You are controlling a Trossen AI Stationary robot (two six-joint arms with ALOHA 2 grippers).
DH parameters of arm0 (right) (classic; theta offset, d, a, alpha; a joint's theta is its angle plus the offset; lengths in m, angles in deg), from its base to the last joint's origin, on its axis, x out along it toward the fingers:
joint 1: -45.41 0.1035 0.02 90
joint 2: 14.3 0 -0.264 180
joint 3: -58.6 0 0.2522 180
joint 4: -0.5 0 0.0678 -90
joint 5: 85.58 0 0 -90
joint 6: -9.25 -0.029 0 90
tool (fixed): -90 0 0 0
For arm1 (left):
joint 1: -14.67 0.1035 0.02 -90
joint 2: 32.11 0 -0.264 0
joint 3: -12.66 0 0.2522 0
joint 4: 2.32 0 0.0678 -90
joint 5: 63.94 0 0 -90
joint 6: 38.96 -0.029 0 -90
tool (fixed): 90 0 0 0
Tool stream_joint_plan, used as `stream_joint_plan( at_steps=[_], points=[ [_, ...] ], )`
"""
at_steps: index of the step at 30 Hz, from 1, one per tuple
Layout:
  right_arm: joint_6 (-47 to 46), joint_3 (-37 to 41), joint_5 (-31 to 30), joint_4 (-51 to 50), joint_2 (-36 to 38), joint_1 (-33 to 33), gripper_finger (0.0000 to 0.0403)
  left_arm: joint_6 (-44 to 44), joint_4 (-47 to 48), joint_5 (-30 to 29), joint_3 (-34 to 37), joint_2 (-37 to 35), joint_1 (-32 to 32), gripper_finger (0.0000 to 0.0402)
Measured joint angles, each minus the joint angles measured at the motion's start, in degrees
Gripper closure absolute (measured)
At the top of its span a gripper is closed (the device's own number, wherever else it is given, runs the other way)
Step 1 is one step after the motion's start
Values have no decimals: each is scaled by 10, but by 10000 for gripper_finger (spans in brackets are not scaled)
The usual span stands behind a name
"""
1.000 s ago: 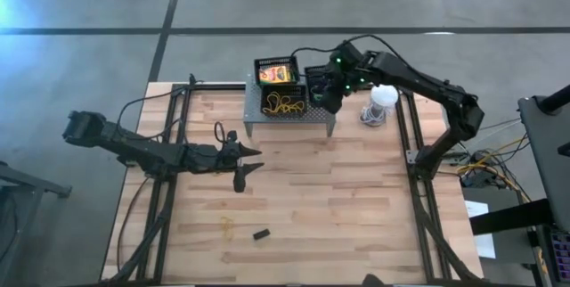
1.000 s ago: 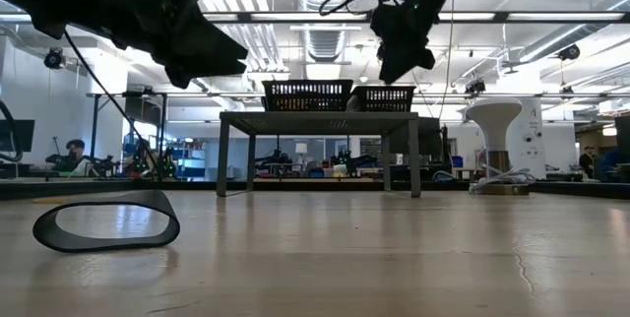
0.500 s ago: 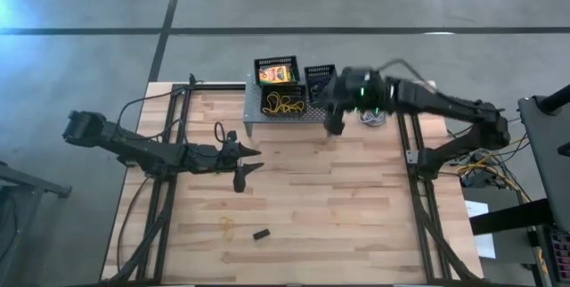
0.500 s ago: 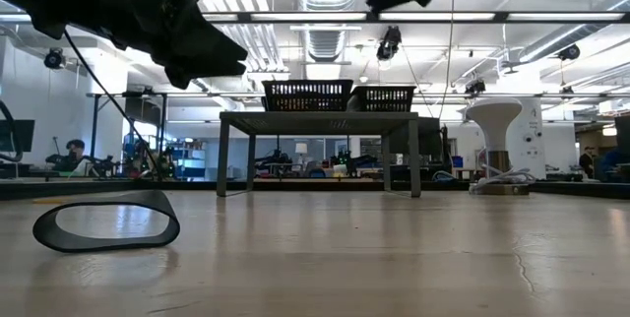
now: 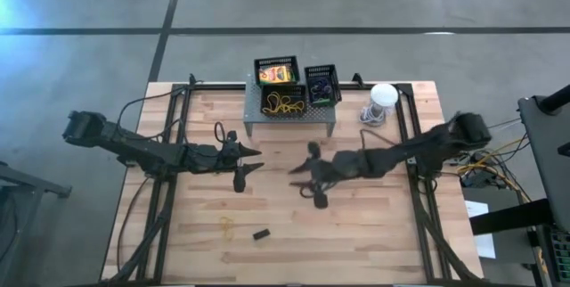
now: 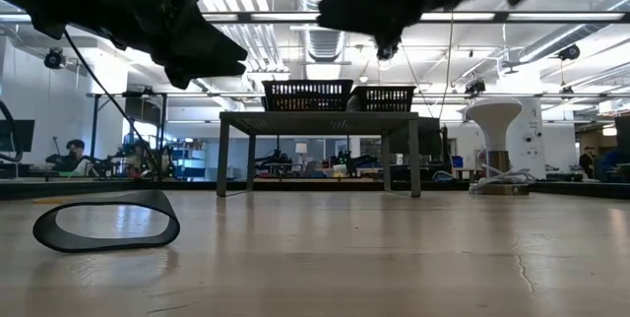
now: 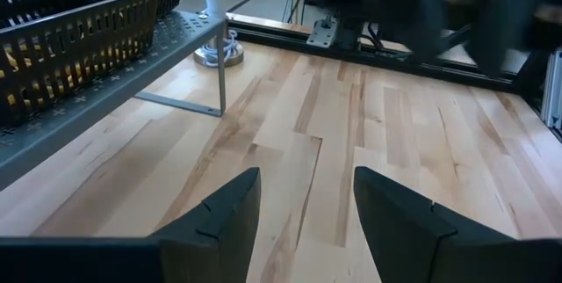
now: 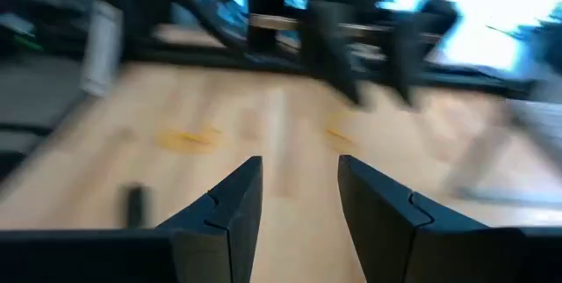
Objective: Pick & Place Office Desk Supplies
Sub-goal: Put the black rubber band into the bottom left black bin
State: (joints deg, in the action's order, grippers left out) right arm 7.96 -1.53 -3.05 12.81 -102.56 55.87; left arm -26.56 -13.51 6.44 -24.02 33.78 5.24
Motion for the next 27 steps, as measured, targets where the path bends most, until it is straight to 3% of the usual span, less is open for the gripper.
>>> stream_joint_plan(
  at_steps=[4, 9, 15, 18, 24, 27],
  points=[
    [-64, 6, 103, 125, -91, -4, 252, 0, 0, 0, 0, 0, 0, 213],
    [-79, -63, 230, 130, -213, -16, 223, 0, 0, -3, 0, 0, 0, 213],
    [-14, -171, 408, 125, -316, -44, 172, 22, 0, -3, 0, 0, 0, 213],
    [36, -221, 436, 76, -348, -45, 153, 59, 0, 5, 0, 0, -4, 213],
    [123, -311, 431, -84, -384, -38, 129, 118, 11, 12, 0, 0, -52, 213],
    [138, -342, 420, -99, -407, -25, 123, 135, 13, -12, 0, 0, -89, 213]
  ],
)
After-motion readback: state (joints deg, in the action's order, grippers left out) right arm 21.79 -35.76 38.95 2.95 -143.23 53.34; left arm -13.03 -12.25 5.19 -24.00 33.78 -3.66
